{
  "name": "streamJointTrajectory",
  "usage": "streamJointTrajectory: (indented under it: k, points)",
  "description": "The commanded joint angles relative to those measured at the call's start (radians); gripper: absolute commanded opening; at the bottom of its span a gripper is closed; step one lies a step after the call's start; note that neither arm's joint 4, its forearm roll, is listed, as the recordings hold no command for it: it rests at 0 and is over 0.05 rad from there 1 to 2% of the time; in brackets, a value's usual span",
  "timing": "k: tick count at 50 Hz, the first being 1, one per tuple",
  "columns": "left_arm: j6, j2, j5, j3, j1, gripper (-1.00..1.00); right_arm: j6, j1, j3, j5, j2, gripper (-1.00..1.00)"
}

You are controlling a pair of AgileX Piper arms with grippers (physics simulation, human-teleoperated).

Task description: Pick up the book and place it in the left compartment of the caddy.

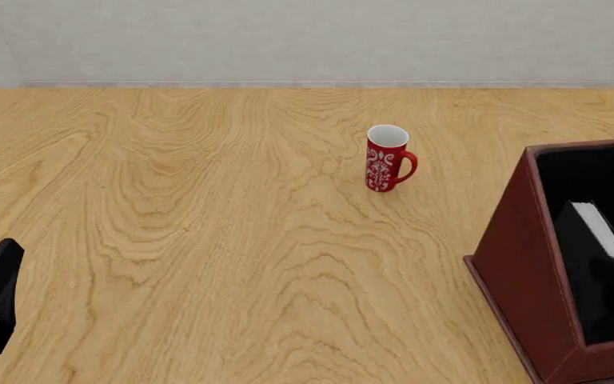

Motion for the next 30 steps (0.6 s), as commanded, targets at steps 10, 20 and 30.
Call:
streamJointTrajectory:
  k: [10, 20, 30]
  points:
    - [0.000, 0.000, 0.000, 0.000, 0.000, 1.00, -0.038, 0.076, -0.457, 0.478, -0.191, 1.00]
    - [0.000, 0.000, 0.000, 0.000, 0.000, 1.00, -0.042, 0.137, -0.711, 0.575, -0.149, 1.00]
    - [0.000, 0.000, 0.000, 0.000, 0.000, 1.00, -0.064, 0.187, -0.924, 0.623, -0.071, 1.00]
